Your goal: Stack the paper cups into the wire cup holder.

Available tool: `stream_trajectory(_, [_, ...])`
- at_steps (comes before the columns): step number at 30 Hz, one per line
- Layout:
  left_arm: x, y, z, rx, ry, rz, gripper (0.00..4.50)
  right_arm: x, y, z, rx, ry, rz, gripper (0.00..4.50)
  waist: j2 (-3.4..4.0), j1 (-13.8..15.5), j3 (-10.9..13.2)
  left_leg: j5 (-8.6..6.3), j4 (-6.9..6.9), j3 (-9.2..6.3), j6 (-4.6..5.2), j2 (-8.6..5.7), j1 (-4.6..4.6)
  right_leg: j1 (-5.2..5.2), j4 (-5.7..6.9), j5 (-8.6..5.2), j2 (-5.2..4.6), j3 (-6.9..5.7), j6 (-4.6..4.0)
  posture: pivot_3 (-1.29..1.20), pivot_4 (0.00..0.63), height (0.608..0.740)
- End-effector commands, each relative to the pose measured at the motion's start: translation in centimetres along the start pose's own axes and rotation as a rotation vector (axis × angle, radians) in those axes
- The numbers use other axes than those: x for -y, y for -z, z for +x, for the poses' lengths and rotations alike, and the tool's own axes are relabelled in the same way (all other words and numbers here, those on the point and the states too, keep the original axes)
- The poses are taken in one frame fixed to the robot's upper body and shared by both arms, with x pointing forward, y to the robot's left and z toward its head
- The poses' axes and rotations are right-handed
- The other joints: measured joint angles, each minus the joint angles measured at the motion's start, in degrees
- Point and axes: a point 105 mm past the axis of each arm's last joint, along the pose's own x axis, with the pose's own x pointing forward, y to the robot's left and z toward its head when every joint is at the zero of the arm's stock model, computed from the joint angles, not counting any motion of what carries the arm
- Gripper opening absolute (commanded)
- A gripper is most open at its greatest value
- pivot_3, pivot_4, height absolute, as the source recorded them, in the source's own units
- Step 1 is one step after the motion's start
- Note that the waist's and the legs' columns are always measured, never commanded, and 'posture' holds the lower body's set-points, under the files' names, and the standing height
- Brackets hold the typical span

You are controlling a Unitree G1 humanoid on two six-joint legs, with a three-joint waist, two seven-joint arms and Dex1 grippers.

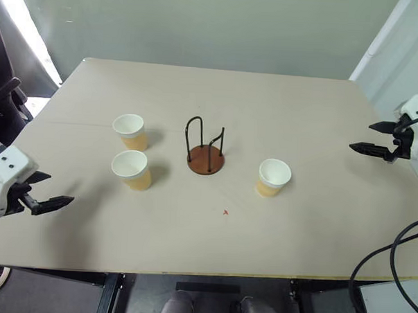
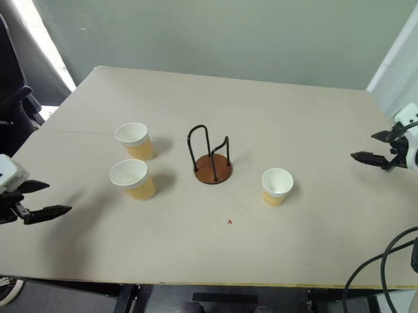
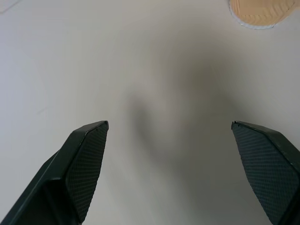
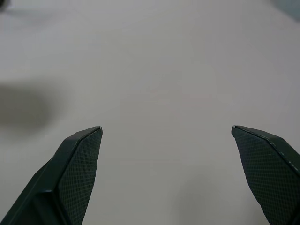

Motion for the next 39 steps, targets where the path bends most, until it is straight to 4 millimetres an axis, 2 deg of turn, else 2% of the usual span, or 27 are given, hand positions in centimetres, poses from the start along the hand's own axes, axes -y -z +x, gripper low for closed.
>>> stream_trajectory(1, [-0.9,-2.9,-1.3,0.092,-0.035,0.055,4.49,0.3,-3.3,-1.4,0.113,-0.018,-0.052,4.5,0.0,0.1,0.0,0.0,0.0,0.01,0.01,-0.01,-0.01,-0.01,0.0,0.0,0.0,0.0,0.0,0.0,0.15,0.74])
stream_trajectory(4, [-1.5,-4.3,-1.9,0.119,-0.049,0.1,4.49,-0.5,-6.1,-1.7,0.192,-0.075,-0.108,4.5,0.01,0.0,0.0,0.01,0.0,0.05,-0.01,0.0,-0.01,-0.08,0.01,0.0,0.02,0.0,0.0,0.0,0.15,0.74])
stream_trajectory(7, [-1.0,-5.8,-1.7,0.143,-0.027,0.147,4.49,-2.1,-8.4,-1.2,0.239,-0.149,-0.173,4.5,0.01,-0.1,0.0,0.08,0.0,0.11,-0.12,0.03,-0.01,-0.1,0.02,0.0,0.07,0.0,0.0,0.0,0.15,0.74])
stream_trajectory(10, [1.3,-8.8,-1.0,0.237,0.062,0.214,4.49,-5.4,-11.7,0.1,0.322,-0.259,-0.216,4.5,0.01,-0.4,0.0,0.11,0.01,0.12,-0.16,0.03,0.0,-0.09,0.0,0.0,0.07,0.0,0.0,0.0,0.15,0.74])
stream_trajectory(12, [2.8,-10.5,-0.3,0.289,0.12,0.254,4.49,-8.3,-13.2,1.6,0.345,-0.321,-0.23,4.5,0.0,-0.6,0.0,0.13,0.06,0.14,-0.2,0.02,-0.02,-0.09,0.0,0.0,0.09,-0.01,0.0,0.0,0.15,0.74])
stream_trajectory(15, [4.4,-11.8,0.7,0.323,0.172,0.279,4.49,-12.4,-13.4,3.3,0.331,-0.403,-0.187,4.5,0.0,-0.7,0.0,0.15,0.11,0.1,-0.21,0.02,-0.01,-0.07,-0.01,0.0,0.12,-0.04,0.0,0.0,0.15,0.74])
stream_trajectory(18, [5.4,-11.6,1.5,0.327,0.195,0.253,4.49,-15.6,-12.7,4.4,0.303,-0.461,-0.107,4.5,0.01,-0.6,0.0,0.16,0.12,0.04,-0.23,0.02,-0.13,-0.1,-0.06,0.0,0.13,-0.09,0.0,0.0,0.15,0.74])
stream_trajectory(21, [5.9,-11.1,1.8,0.317,0.207,0.237,4.49,-17.5,-12.5,4.6,0.294,-0.504,-0.031,4.5,0.0,-0.7,0.0,0.18,0.16,-0.01,-0.28,0.02,-0.31,-0.22,-0.05,0.03,0.12,-0.1,0.06,0.0,0.15,0.74])
stream_trajectory(25, [6.4,-11.6,1.9,0.326,0.215,0.232,4.49,-20.3,-12.4,5.0,0.277,-0.577,0.032,4.5,-0.02,-0.7,0.0,0.19,0.14,-0.07,-0.28,0.03,-0.29,-0.2,-0.15,0.04,0.17,-0.1,0.08,0.0,0.15,0.74])
stream_trajectory(33, [7.1,-12.3,2.0,0.331,0.225,0.232,4.49,-23.4,-12.8,8.0,0.217,-0.603,0.175,4.5,-0.02,-0.8,0.0,0.33,0.17,-0.29,-0.29,0.06,-0.14,-0.21,-0.01,0.04,0.24,-0.1,0.09,0.0,0.15,0.74])
stream_trajectory(39, [7.5,-12.4,2.0,0.328,0.221,0.229,4.49,-23.9,-12.4,10.8,0.166,-0.546,0.257,4.5,-0.02,-0.8,0.0,0.35,0.17,-0.49,-0.31,0.07,-0.18,-0.27,-0.02,0.04,0.27,-0.1,0.08,0.0,0.15,0.74])
